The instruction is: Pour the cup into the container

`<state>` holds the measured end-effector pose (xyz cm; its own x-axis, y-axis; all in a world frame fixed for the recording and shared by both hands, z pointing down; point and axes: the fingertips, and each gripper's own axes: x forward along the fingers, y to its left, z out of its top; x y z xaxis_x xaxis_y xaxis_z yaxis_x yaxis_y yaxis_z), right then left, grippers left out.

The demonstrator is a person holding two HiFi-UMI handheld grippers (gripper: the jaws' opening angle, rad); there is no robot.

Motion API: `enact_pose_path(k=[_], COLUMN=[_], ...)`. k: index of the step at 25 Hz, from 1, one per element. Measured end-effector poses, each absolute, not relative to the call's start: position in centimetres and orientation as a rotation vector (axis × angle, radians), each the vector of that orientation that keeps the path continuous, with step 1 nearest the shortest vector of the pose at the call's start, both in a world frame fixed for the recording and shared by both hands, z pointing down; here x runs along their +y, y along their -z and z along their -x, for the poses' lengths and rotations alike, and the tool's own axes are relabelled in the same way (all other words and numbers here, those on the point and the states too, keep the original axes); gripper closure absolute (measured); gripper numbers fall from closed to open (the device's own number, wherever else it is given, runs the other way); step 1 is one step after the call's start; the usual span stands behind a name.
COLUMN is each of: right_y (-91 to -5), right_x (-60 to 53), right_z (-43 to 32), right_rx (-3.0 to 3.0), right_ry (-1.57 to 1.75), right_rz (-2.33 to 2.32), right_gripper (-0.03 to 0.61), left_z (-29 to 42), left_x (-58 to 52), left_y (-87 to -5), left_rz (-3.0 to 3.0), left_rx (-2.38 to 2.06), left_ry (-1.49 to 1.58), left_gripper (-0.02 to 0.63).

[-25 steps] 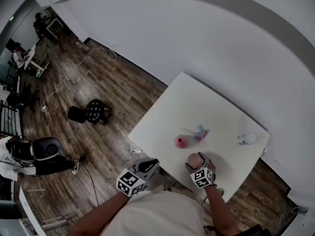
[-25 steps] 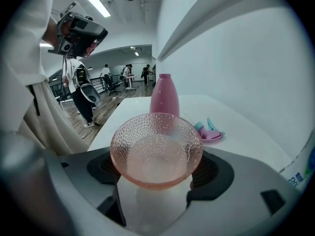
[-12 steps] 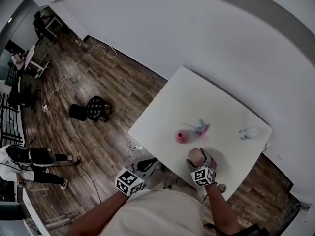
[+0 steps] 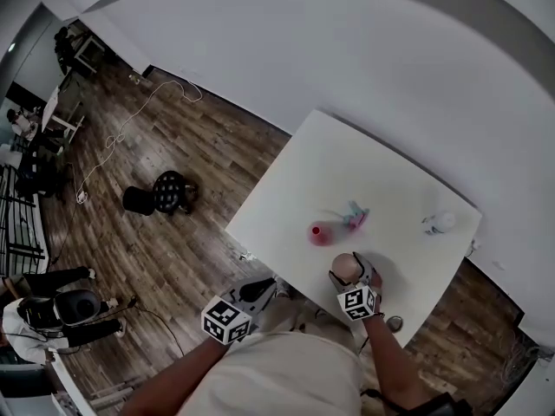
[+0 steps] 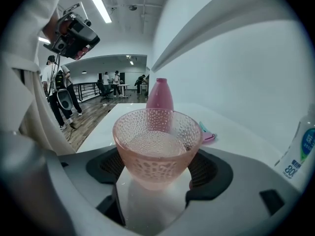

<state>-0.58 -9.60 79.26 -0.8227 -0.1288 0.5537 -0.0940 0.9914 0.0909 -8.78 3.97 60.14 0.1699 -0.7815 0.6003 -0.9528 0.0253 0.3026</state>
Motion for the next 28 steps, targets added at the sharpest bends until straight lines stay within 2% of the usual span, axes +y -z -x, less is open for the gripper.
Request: enact_pose_path(k=[14,28], right_y=[-78.9,-70.8], right_x=[-10.1,-9.9], right_z=[-0.2,-2.0], right_rx=[-2.512,-2.504], right_ry=[0.023,-0.102], right_rz=[-0.209,-0.212], right_gripper=[0.21,0.212], left_z=[8.5,9.1], left_x=[4.5,2.7], left_y=[-60.4,-59.3], left_rz=[-1.762,-1.789], left_rx=[-1.667,-1.711], left_ry=[-0.297,-0.198], left_gripper=[0.6,0.6])
